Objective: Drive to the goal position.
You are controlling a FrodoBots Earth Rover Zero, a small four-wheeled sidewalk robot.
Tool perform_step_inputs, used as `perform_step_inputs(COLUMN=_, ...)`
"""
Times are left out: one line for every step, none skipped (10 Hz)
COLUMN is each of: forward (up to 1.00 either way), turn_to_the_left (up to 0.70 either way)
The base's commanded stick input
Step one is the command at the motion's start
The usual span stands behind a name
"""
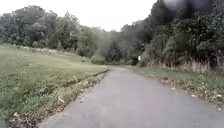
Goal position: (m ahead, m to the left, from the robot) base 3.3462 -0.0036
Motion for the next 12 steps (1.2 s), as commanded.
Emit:
perform_step_inputs(forward=0.0, turn_to_the_left=0.0)
perform_step_inputs(forward=0.03, turn_to_the_left=0.0)
perform_step_inputs(forward=0.26, turn_to_the_left=0.0)
perform_step_inputs(forward=0.49, turn_to_the_left=0.0)
perform_step_inputs(forward=0.5, turn_to_the_left=-0.47)
perform_step_inputs(forward=0.5, turn_to_the_left=-0.49)
perform_step_inputs(forward=0.5, turn_to_the_left=0.0)
perform_step_inputs(forward=0.5, turn_to_the_left=0.0)
perform_step_inputs(forward=0.5, turn_to_the_left=0.0)
perform_step_inputs(forward=0.5, turn_to_the_left=0.0)
perform_step_inputs(forward=0.5, turn_to_the_left=0.0)
perform_step_inputs(forward=0.5, turn_to_the_left=0.0)
